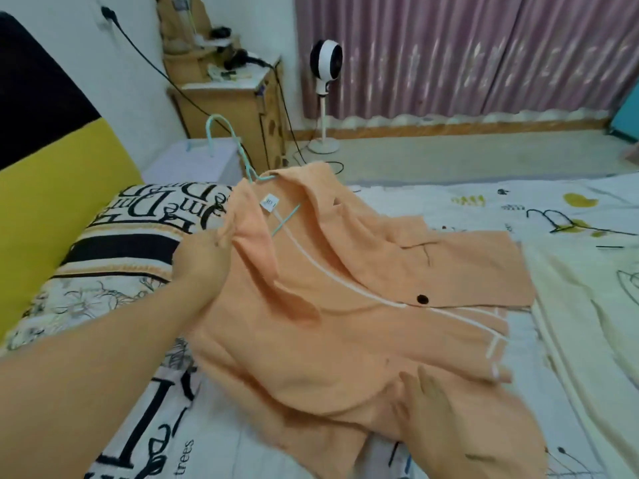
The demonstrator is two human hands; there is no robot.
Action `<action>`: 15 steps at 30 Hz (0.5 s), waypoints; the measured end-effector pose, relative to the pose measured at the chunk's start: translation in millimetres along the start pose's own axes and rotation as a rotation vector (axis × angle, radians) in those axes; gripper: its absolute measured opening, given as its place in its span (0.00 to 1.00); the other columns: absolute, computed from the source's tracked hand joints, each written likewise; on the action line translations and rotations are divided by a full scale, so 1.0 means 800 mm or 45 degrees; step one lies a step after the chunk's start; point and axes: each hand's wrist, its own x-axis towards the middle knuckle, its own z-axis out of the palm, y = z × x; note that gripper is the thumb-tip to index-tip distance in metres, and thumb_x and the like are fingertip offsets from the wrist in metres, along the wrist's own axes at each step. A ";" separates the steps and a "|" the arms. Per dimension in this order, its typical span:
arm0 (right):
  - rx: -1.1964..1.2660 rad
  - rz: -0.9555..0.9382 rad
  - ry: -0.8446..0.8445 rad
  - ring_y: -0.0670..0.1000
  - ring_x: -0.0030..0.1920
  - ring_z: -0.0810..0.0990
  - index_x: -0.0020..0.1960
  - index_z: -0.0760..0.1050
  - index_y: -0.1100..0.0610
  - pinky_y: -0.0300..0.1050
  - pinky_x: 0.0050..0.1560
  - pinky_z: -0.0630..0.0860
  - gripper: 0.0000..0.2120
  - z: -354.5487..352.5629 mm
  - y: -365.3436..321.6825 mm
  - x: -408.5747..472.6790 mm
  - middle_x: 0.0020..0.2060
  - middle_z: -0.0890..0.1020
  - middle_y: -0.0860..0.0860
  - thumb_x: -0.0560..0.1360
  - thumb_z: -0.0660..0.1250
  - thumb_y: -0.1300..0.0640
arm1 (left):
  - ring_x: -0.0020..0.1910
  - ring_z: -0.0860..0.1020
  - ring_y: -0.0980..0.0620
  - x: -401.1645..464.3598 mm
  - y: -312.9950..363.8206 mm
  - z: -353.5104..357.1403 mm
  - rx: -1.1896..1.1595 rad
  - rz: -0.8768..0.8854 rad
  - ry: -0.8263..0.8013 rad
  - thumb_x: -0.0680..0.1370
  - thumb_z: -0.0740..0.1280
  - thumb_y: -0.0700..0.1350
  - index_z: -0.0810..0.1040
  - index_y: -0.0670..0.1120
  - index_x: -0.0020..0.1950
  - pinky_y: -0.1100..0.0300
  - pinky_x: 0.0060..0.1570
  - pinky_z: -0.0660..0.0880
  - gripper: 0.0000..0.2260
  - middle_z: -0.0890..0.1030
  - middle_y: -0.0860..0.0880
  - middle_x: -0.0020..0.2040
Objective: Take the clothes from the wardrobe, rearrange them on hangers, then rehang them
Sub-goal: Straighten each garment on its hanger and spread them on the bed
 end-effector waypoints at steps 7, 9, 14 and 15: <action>-0.120 -0.003 -0.235 0.58 0.75 0.44 0.75 0.43 0.41 0.63 0.70 0.53 0.29 0.085 -0.004 0.068 0.76 0.41 0.47 0.78 0.49 0.38 | 0.45 0.76 0.36 -0.016 -0.144 0.104 0.161 -0.124 -0.048 0.82 0.52 0.52 0.75 0.34 0.45 0.52 0.40 0.64 0.23 0.78 0.34 0.44; -0.133 -0.003 -0.318 0.60 0.75 0.40 0.75 0.42 0.37 0.68 0.69 0.49 0.30 0.107 -0.007 0.082 0.76 0.39 0.44 0.77 0.49 0.34 | 0.47 0.75 0.36 -0.016 -0.171 0.124 0.180 -0.165 -0.092 0.81 0.53 0.52 0.74 0.34 0.46 0.51 0.42 0.65 0.22 0.78 0.33 0.46; -0.253 -0.032 -0.292 0.63 0.75 0.38 0.74 0.38 0.38 0.70 0.69 0.45 0.32 0.140 -0.006 0.102 0.76 0.38 0.45 0.75 0.45 0.32 | 0.58 0.71 0.35 -0.030 -0.192 0.160 0.453 -0.146 -0.228 0.78 0.61 0.50 0.67 0.37 0.60 0.45 0.53 0.69 0.19 0.73 0.34 0.58; -0.274 -0.036 -0.294 0.63 0.75 0.38 0.74 0.38 0.38 0.70 0.69 0.44 0.32 0.142 -0.007 0.105 0.76 0.38 0.45 0.75 0.45 0.32 | 0.61 0.69 0.35 -0.042 -0.187 0.168 0.503 -0.074 -0.213 0.77 0.62 0.52 0.66 0.37 0.63 0.44 0.57 0.68 0.22 0.71 0.34 0.61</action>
